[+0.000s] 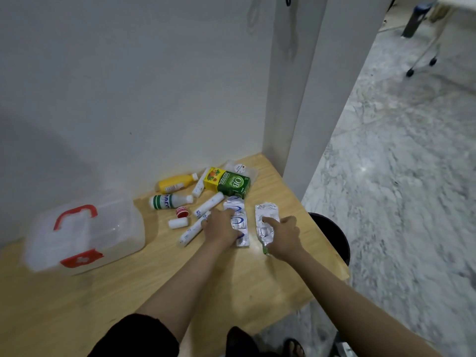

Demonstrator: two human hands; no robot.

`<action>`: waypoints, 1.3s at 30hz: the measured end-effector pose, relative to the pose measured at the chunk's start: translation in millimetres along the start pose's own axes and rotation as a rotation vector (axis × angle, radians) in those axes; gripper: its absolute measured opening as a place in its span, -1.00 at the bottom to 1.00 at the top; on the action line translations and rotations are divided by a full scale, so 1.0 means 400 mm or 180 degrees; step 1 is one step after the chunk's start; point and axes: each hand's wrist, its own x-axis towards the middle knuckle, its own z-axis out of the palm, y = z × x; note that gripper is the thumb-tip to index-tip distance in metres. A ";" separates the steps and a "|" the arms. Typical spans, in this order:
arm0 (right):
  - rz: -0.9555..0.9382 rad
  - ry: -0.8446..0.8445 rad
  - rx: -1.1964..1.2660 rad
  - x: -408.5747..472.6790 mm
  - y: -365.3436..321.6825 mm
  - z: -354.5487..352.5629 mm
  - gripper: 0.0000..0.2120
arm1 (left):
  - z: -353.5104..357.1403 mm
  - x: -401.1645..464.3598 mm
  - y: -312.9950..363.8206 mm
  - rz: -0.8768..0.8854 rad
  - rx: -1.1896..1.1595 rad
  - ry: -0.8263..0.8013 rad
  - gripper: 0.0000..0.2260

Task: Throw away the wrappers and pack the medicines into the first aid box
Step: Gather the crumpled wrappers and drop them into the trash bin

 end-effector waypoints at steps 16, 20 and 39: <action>0.0001 0.1105 0.1285 -0.066 0.153 -0.162 -0.46 | -0.001 -0.016 0.123 0.1118 -0.1420 0.0327 -0.40; 0.0317 0.1214 0.1592 -0.031 0.266 -0.249 -0.42 | 0.038 0.007 0.268 0.1402 -0.1446 0.0117 -0.41; 0.1316 -0.0631 0.1018 0.375 0.784 -0.120 -0.73 | 0.587 0.370 0.692 0.0374 0.0352 -0.1797 -0.59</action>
